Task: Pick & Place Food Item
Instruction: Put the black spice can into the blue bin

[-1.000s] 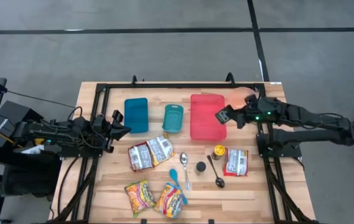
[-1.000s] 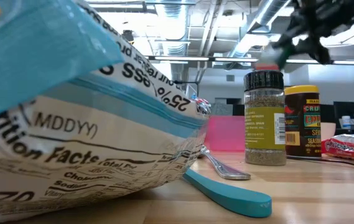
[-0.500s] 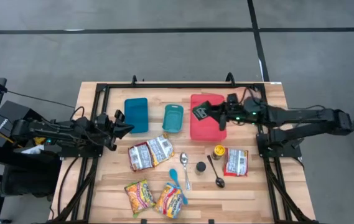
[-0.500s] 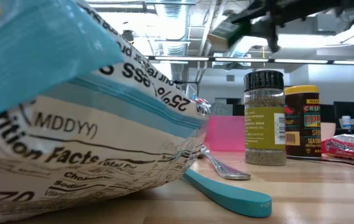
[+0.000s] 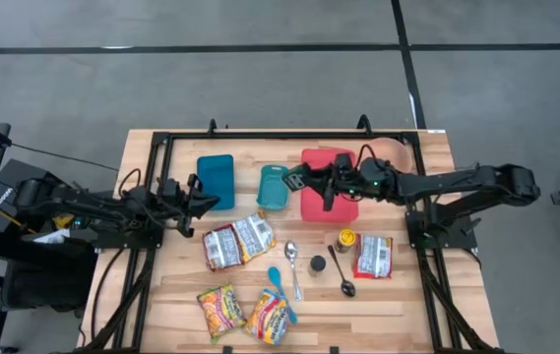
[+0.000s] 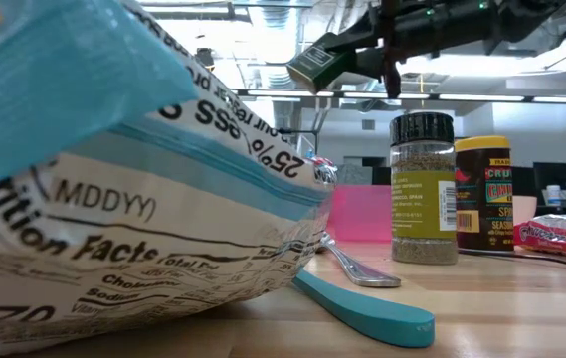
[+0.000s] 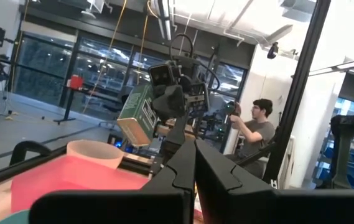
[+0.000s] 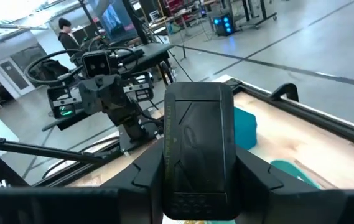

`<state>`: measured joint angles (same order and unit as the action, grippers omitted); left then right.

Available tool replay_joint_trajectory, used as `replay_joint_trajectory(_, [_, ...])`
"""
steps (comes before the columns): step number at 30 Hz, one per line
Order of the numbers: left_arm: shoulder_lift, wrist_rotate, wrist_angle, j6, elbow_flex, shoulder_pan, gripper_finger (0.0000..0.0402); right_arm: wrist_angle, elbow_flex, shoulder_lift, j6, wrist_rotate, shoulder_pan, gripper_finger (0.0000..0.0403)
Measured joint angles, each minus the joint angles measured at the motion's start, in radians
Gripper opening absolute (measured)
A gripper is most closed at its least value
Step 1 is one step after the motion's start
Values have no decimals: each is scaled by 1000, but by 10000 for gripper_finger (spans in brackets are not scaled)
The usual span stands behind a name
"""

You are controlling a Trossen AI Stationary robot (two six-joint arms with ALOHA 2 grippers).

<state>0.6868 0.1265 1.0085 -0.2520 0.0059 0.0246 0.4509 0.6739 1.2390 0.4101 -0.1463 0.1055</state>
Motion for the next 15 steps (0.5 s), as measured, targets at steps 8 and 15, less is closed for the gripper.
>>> replay_joint_trajectory(8, [84, 29, 69, 0, 0, 0, 0, 79, 0, 52, -11, 42, 0, 130])
replay_joint_trajectory(15, [158, 59, 86, -48, 28, -15, 0, 121, 0, 59, -41, 45, -1, 121])
